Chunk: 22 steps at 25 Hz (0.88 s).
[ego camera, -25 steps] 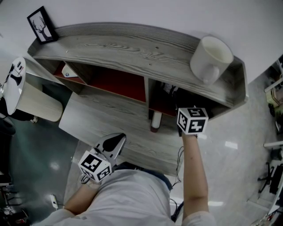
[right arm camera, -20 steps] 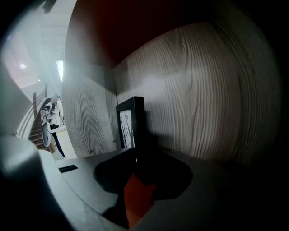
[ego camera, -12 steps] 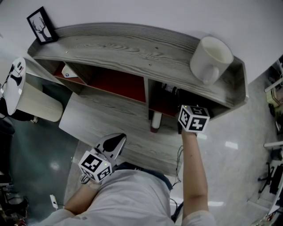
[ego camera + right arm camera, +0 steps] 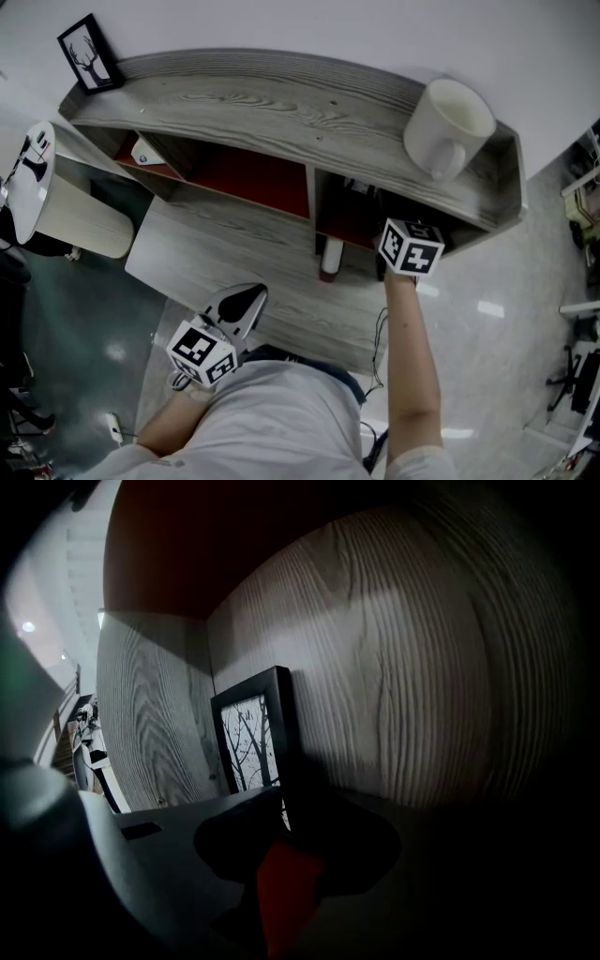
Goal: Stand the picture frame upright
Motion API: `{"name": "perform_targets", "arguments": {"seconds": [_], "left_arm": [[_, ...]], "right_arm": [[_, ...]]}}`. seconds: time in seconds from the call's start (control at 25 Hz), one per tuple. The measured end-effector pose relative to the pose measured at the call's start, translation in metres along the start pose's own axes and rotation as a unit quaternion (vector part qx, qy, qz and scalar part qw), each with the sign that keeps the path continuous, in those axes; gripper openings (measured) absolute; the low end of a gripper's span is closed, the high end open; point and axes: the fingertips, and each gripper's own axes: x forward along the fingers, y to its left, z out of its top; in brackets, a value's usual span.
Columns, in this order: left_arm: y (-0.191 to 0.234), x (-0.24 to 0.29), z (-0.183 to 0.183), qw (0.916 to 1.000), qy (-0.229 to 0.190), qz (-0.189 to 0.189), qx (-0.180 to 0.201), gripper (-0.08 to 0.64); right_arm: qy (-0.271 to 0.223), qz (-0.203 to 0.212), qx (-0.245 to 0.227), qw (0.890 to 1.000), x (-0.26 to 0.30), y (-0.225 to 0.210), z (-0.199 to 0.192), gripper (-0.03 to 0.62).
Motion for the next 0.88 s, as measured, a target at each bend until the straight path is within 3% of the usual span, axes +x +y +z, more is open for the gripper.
{"name": "perform_targets", "arguments": {"seconds": [0.88], "left_arm": [[-0.0018, -0.0009, -0.0004, 1.0000, 0.001, -0.002, 0.000, 0.017]], "right_arm": [[-0.006, 0.003, 0.001, 1.000, -0.0002, 0.0022, 0.0007, 0.106]]}}
